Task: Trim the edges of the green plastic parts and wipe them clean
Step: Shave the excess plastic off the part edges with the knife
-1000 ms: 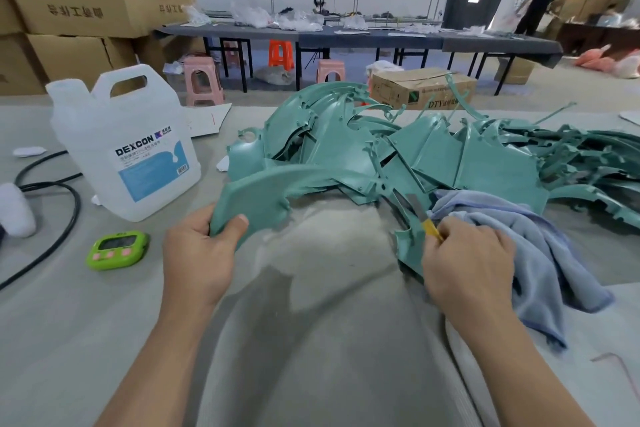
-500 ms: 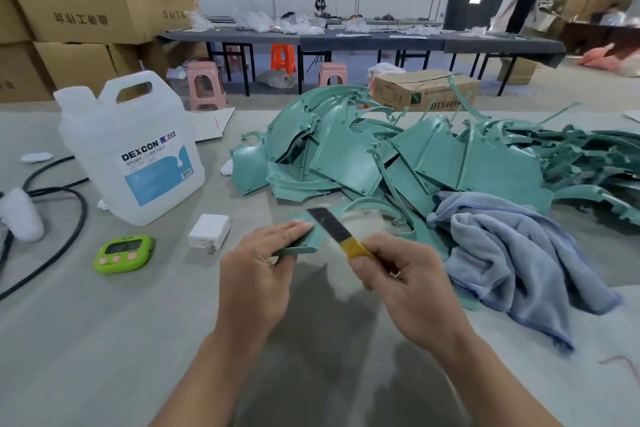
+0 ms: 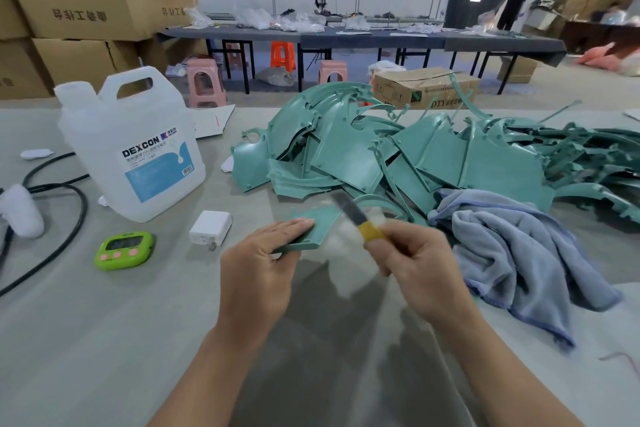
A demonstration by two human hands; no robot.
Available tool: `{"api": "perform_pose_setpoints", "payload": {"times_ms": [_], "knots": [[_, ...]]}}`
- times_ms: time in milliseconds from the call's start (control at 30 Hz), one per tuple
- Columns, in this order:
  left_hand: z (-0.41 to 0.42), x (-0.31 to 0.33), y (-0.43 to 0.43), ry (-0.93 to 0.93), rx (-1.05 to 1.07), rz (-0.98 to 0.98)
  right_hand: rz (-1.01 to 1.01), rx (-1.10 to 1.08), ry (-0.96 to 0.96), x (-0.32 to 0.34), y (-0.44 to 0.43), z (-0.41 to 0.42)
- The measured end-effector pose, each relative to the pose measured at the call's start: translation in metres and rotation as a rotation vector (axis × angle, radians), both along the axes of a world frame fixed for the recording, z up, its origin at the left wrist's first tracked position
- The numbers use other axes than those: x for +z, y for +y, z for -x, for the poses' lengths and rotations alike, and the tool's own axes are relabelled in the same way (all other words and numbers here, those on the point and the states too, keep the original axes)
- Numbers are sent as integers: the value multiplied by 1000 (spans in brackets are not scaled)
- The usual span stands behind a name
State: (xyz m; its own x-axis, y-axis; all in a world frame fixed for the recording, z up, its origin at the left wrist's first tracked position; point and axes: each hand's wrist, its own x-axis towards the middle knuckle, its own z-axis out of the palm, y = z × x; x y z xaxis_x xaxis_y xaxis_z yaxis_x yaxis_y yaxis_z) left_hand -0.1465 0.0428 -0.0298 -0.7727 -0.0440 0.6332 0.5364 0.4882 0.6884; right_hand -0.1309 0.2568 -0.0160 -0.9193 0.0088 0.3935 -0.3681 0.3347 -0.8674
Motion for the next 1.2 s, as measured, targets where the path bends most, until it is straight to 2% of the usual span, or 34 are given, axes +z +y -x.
{"api": "perform_pose_setpoints", "payload": {"times_ms": [67, 233, 300, 367, 467, 500, 633, 700, 767, 833, 900, 1033, 1133, 1200], "knots": [[-1, 1, 0, -4, -3, -11, -77, -6, -44, -3, -4, 0], [-3, 5, -2, -25, 7, -34, -186, -558, -213, -11, 8, 24], [-4, 6, -2, -12, 0, -27, -188, -685, -253, -13, 14, 27], [-5, 7, -1, -15, 1, -25, -140, -648, -206, -14, 13, 25], [-6, 9, -1, -41, 15, -31, -39, -356, -96, -10, -2, 16], [-6, 10, -1, -43, 27, -34, -43, -327, -96, -11, -5, 15], [-5, 11, -3, -31, 87, -97, -183, -643, -245, -15, 9, 23], [-3, 11, -3, -55, 89, -143, -180, -738, -293, -14, 21, 23], [-1, 11, -3, -77, 78, -171, -125, -726, -239, -13, 22, 22], [-1, 12, -5, -74, 66, -168, -108, -591, -160, -12, 10, 18], [1, 13, -7, -73, 62, -189, -89, -515, -184, -13, 0, 17], [6, 9, -12, -120, 107, -248, -62, -687, -327, -13, 13, 22], [10, 6, -13, -192, 135, -283, 15, -652, -254, -11, 15, 19], [11, 9, -13, -328, 120, -430, 66, -616, -154, -10, 11, 15]]}}
